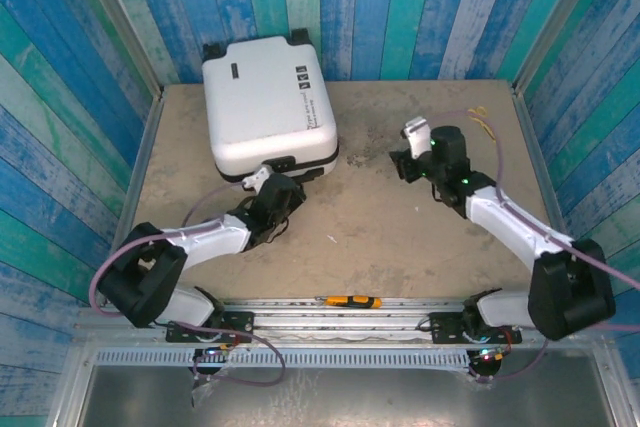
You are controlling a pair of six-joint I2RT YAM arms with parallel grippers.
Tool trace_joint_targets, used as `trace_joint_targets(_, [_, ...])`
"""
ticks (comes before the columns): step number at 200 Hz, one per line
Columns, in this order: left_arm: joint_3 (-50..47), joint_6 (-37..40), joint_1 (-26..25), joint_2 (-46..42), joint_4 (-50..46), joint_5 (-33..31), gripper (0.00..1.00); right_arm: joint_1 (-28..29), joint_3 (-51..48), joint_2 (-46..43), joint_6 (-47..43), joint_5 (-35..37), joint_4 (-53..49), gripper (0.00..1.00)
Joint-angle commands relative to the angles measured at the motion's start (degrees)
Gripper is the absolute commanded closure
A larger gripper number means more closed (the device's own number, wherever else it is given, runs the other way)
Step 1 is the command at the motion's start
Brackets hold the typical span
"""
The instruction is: Pack the luggage
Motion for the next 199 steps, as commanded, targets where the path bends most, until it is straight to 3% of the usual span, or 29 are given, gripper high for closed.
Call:
trace_joint_targets(1, [2.65, 10.5, -1.63, -1.41, -2.24, 3.7, 0.02, -2.19, -4.56, -4.6, 4.49, 3.31, -0.23, 0.28])
trace_joint_targets(22, [4.81, 19.02, -3.82, -7.97, -10.74, -2.11, 0.04, -5.14, -9.25, -8.78, 7.16, 3.15, 1.81, 0.23])
trace_joint_targets(41, [3.46, 27.14, -4.46, -19.81, -16.85, -9.53, 0.04, -7.44, -12.66, -11.09, 9.75, 3.33, 4.05, 0.17])
trace_joint_targets(68, [0.68, 35.92, -4.45, -39.92, -25.18, -28.64, 0.06, -8.28, -15.17, -11.63, 10.37, 6.33, 6.16, 0.06])
trace_joint_targets(82, [-4.42, 46.22, -4.45, -50.89, -20.55, -35.37, 0.06, -8.28, -16.45, -11.21, 10.48, 8.48, 7.99, 0.0])
trace_joint_targets(113, [-20.21, 68.54, -4.04, -71.57, -1.63, -45.78, 0.06, -8.28, -19.86, -13.53, 7.66, 14.47, 13.82, 0.0])
trace_joint_targets(144, [-26.93, 67.58, 0.54, -79.54, 0.76, -49.15, 0.06, -8.37, -30.55, -12.9, 4.39, 17.12, 32.63, 0.0])
trace_joint_targets(165, [-30.91, 67.55, 3.89, -77.36, 4.8, -49.5, 0.06, -8.31, -29.36, -7.17, 4.39, 17.71, 34.46, 0.0])
trace_joint_targets(182, [-33.04, 63.03, 8.08, -73.74, 6.61, -47.18, 0.06, -8.45, -28.05, -5.04, 3.75, 17.18, 35.48, 0.0])
trace_joint_targets(199, [-35.13, 57.9, 14.7, -68.85, 9.16, -39.98, 0.06, -8.5, -27.56, -3.89, 3.16, 16.12, 36.2, 0.0])
